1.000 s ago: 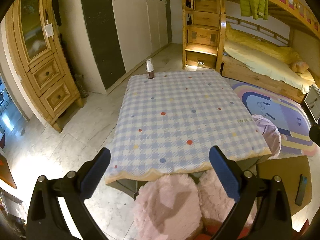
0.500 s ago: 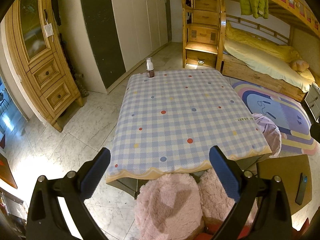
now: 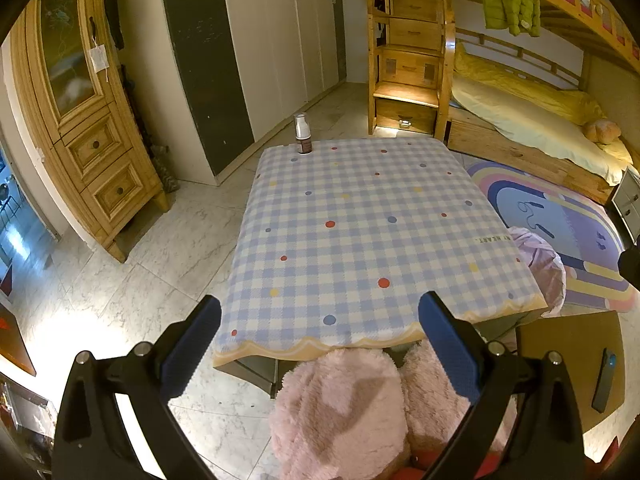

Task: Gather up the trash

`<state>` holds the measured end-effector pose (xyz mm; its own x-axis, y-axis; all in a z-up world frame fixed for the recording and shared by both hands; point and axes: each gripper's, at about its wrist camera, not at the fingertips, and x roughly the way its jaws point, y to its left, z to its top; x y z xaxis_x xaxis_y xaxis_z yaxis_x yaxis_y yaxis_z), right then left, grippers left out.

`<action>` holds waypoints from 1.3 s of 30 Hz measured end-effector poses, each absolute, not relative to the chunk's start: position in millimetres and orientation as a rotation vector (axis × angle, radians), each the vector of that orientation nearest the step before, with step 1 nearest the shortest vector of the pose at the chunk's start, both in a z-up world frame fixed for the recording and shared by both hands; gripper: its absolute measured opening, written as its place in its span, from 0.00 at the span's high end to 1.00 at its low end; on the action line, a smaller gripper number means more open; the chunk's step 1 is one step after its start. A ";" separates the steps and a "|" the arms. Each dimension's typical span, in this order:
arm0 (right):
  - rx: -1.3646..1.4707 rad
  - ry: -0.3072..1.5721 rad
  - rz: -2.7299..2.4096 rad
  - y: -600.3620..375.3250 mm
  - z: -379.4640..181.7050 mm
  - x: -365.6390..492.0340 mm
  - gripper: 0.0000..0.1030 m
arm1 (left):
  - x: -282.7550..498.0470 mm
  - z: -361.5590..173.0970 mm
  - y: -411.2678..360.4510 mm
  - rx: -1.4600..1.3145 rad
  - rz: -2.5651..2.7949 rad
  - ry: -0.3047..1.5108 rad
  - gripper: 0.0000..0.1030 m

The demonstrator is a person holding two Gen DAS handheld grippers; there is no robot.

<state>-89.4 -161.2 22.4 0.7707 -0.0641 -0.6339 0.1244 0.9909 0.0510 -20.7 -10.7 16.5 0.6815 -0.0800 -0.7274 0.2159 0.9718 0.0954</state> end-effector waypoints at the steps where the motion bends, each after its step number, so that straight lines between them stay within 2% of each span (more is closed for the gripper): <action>1: 0.092 0.684 -0.103 -161.1 22.3 -89.1 0.09 | -20.8 16.5 -10.6 0.177 -0.166 0.804 0.07; 39: 0.092 0.682 -0.102 -164.0 23.2 -89.7 0.09 | -20.0 18.2 -8.6 0.173 -0.160 0.803 0.07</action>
<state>-89.7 -164.0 23.2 0.7715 -0.0637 -0.6330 0.1241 0.9909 0.0516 -20.0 -8.6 18.2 0.6840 -0.0765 -0.7255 0.2077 0.9737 0.0931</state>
